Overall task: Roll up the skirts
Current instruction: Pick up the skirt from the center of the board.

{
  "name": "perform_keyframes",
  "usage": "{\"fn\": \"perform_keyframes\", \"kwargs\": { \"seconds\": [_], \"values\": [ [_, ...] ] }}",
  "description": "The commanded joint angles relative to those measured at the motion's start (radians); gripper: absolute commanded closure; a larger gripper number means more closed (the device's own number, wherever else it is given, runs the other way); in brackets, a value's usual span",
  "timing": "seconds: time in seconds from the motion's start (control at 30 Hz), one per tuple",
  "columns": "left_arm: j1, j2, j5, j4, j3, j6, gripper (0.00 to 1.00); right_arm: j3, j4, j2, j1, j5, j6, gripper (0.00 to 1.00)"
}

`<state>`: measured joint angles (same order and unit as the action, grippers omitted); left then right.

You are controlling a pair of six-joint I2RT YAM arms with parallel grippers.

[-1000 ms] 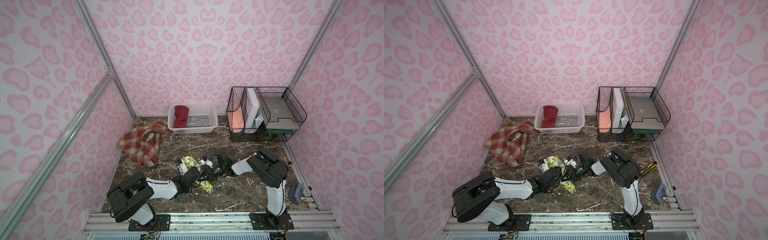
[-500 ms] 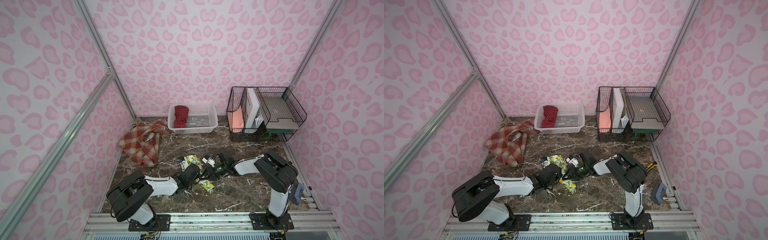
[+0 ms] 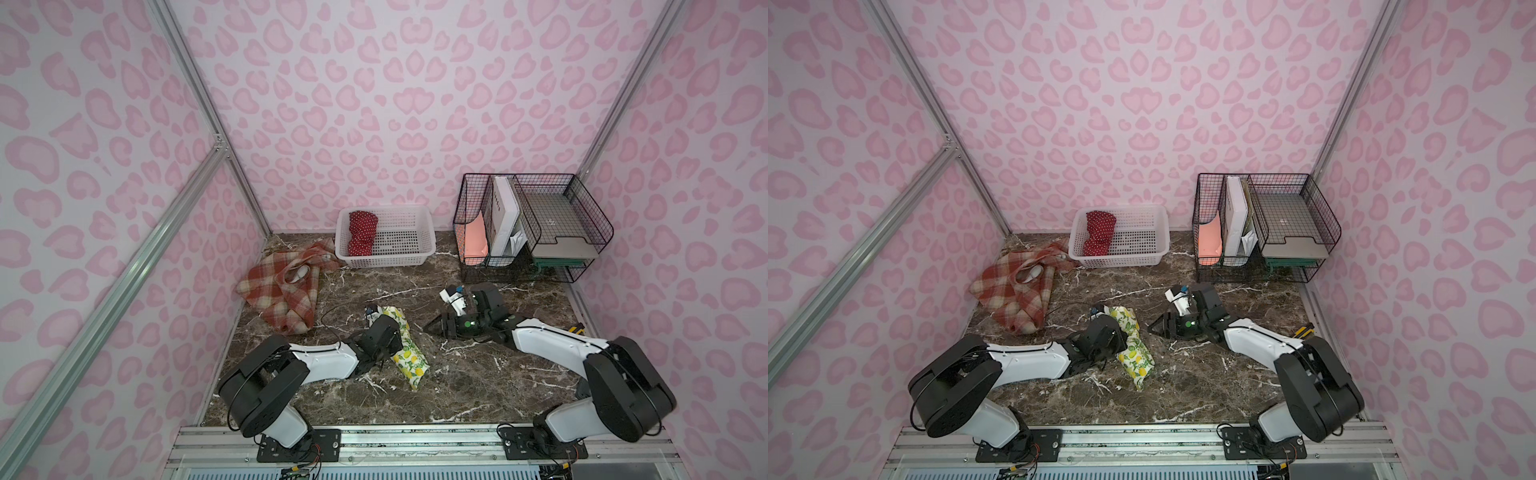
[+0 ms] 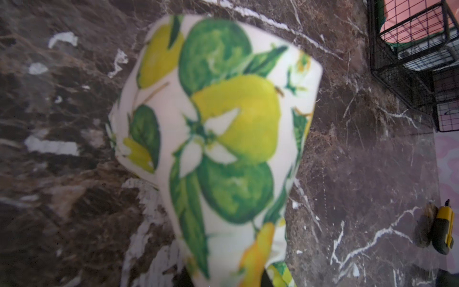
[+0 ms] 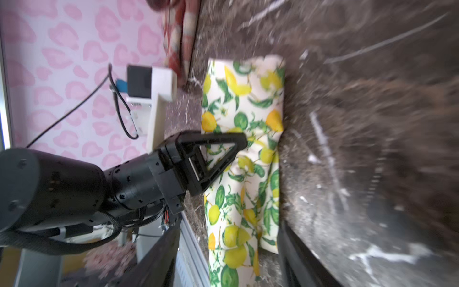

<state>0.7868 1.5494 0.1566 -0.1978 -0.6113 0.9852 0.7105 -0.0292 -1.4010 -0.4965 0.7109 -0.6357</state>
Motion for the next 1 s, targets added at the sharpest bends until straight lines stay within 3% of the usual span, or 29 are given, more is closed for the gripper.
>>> {"fn": "perform_keyframes", "kwargs": {
  "seconds": [0.0, 0.23, 0.5, 0.73, 0.97],
  "values": [
    [-0.008, -0.013, -0.057, 0.168, -0.062, -0.121, 1.0, 0.013, 0.185, 0.086, 0.057, -0.145, 0.106, 0.33],
    [-0.059, 0.003, -0.14, 0.342, -0.337, -0.315, 1.0, -0.035, 0.191, 0.23, 0.207, -0.186, 0.107, 0.33],
    [-0.132, 0.142, -0.203, 0.503, -0.733, -0.47, 1.0, -0.069, 0.181, 0.276, 0.245, -0.186, 0.122, 0.33],
    [-0.242, 0.426, -0.292, 0.689, -1.314, -0.617, 1.0, -0.11, 0.129, 0.283, 0.275, -0.159, 0.117, 0.33],
    [-0.346, 0.785, -0.532, 0.654, -1.833, -0.714, 1.0, -0.126, 0.049, 0.249, 0.277, -0.153, 0.105, 0.34]
  ]
}}
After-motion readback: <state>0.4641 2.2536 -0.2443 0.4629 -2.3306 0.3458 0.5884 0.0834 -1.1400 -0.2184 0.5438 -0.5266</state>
